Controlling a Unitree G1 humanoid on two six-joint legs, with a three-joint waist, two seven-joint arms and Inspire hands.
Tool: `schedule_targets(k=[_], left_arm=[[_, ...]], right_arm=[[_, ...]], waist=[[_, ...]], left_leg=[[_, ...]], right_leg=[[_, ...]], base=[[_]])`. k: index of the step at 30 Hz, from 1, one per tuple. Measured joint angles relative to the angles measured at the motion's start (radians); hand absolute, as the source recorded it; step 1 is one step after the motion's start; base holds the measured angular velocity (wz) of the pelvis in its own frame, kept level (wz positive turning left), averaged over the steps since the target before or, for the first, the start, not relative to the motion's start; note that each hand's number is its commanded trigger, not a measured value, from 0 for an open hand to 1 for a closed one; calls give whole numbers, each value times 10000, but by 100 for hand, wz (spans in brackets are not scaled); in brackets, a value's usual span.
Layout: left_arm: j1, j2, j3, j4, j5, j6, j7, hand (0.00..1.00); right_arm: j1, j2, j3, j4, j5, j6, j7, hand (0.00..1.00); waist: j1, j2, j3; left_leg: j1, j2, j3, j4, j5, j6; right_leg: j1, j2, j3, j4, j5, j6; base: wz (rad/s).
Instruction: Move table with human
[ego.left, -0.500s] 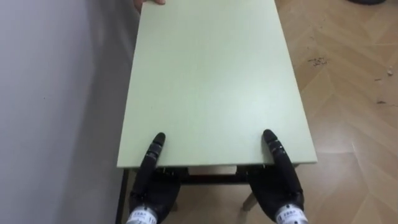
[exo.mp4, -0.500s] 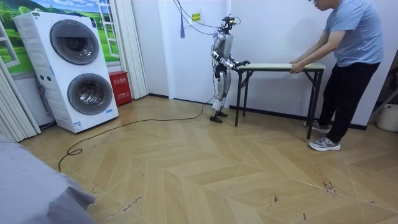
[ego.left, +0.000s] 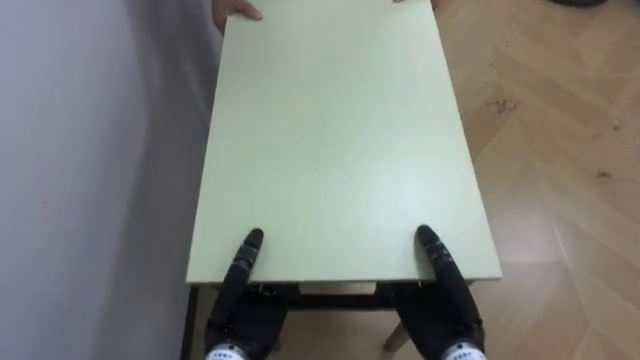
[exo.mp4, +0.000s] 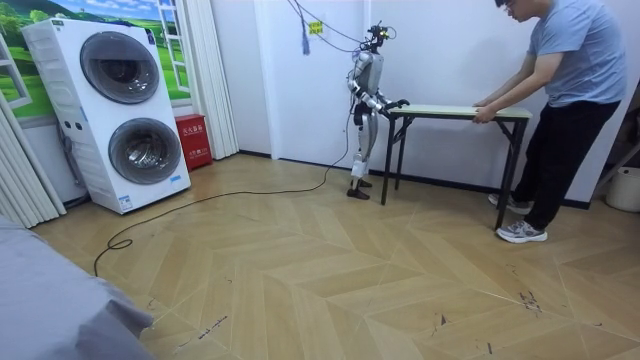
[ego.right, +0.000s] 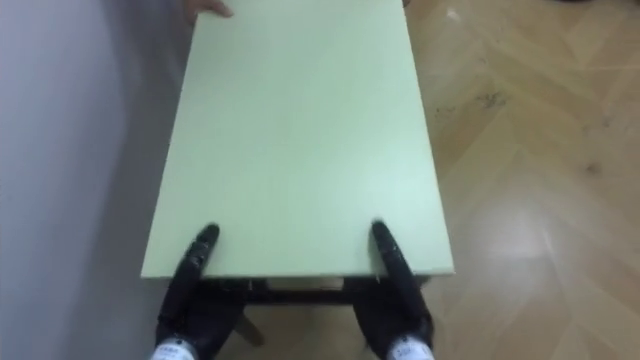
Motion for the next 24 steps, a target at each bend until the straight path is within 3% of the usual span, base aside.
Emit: schedule_targets(k=[4,6,8,10,11,12,13,16,18,24], left_arm=[[-77,-239,119,472,244,89,-146,100],[-188,-287,141,711,307,154,-188,100],[-221,-313,146,761,342,181,-201,82],[-232,-394,161,846,358,231,-240,53],[-232,-420,178,914,366,308,-261,18],[-240,-432,220,986,420,370,-301,0],[-241,-431,261,1024,439,405,-338,0],[-296,-397,374,1400,910,588,-774,0],[-324,-162,341,1728,1720,801,-924,0],[-364,-127,540,2046,2463,1269,-1060,0]], right_arm=[[-112,-16,-37,366,4,97,35,100],[-177,27,-126,560,0,152,35,100],[-171,100,-264,591,-90,212,35,100],[-171,174,-412,636,-282,328,35,99],[-174,182,-429,679,-326,330,36,51],[-180,195,-435,730,-328,330,44,17],[-187,195,-435,764,-329,331,60,0],[-274,217,-452,1005,-343,376,233,0],[-362,202,-489,1322,-409,504,619,0],[-605,141,-771,1584,-1218,939,845,0]], waist=[[27,59,17],[25,63,12],[19,70,13],[20,100,-4],[34,117,-24],[34,119,-39],[38,118,-50],[40,101,-66],[25,81,-81],[90,92,-90]], left_leg=[[230,-227,41,-16,-27,43],[401,-275,31,-20,-130,208],[415,-273,5,-32,-228,328],[394,-304,-1,-39,-243,335],[413,-341,3,-40,-246,333],[441,-330,18,-40,-248,330],[448,-324,10,-38,-249,327],[501,-317,7,-32,-250,324],[544,-325,-10,-34,-252,323],[563,-333,12,-20,-252,322]], right_leg=[[224,-234,-296,-10,-83,118],[393,-249,-392,2,-134,180],[432,-265,-441,4,-220,181],[446,-278,-470,4,-231,177],[467,-273,-484,7,-231,177],[497,-259,-500,7,-231,177],[509,-252,-509,7,-231,176],[569,-245,-522,2,-232,175],[605,-249,-519,2,-232,175],[663,-257,-532,2,-231,173]], base=[[-8],[4],[4],[0],[0],[0],[0],[0],[0],[0]])
